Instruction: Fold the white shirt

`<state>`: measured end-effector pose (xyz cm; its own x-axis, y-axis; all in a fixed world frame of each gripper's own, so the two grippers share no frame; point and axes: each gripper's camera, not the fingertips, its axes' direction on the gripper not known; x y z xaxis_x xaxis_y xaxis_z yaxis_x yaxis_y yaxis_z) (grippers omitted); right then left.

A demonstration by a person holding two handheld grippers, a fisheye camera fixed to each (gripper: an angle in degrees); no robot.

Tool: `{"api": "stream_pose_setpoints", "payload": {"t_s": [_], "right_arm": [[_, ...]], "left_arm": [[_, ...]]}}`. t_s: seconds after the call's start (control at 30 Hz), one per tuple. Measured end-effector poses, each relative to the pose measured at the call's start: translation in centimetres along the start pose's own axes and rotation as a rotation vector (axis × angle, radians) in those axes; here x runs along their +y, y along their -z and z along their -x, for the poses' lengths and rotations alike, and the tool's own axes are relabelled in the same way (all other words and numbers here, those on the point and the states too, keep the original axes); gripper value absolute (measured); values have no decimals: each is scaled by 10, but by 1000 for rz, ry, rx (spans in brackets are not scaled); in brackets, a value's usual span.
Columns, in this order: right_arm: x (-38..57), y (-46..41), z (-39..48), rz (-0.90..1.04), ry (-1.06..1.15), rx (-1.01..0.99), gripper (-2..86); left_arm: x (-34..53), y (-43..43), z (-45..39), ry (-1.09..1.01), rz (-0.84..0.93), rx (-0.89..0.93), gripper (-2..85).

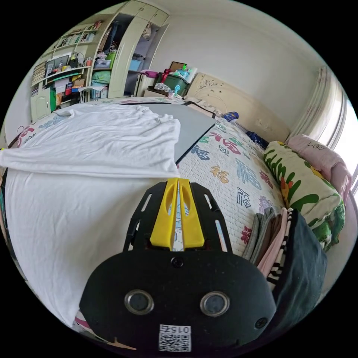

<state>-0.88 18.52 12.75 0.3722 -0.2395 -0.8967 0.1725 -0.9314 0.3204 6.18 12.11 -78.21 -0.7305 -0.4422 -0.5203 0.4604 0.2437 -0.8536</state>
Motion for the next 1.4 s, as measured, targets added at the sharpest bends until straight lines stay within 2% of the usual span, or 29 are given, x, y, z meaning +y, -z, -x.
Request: {"api": "stream_pose_setpoints", "payload": {"t_s": [0.17, 0.3, 0.4, 0.47, 0.57, 0.63, 0.7, 0.93, 1.03, 1.27, 1.4], "right_arm": [[-7, -21, -7, 70, 10, 72, -10], [-11, -41, -9, 112, 40, 111, -10], [-10, -61, -13, 166, 16, 287, -9], [-9, -64, -17, 164, 12, 308, -9], [-3, -53, -23, 104, 13, 299, -10], [1, -42, -30, 53, 9, 293, -10], [5, -36, -35, 16, 6, 286, -10], [22, -12, -54, -135, -16, 242, -10], [30, -7, -60, -187, -32, 262, -10], [41, -25, -57, -166, 30, 302, -10], [49, -42, -47, -158, 83, 422, -10]], "left_arm": [[-10, 4, -25, -59, 66, 24, 7], [-9, 18, -34, -83, 147, 123, 8], [-10, 37, -39, -69, 174, 158, 11], [-13, 51, -44, -62, 180, 169, 14], [-17, 81, -41, 6, 147, 206, 26], [-21, 121, -41, 30, 13, 348, 55], [-30, 150, -55, -17, -63, 417, 80], [-60, 159, -126, -174, 46, 381, 90], [-78, 162, -140, -142, 101, 330, 73], [-130, 207, -163, -156, 140, 290, 53], [-168, 235, -170, -140, 154, 269, 46]]}}
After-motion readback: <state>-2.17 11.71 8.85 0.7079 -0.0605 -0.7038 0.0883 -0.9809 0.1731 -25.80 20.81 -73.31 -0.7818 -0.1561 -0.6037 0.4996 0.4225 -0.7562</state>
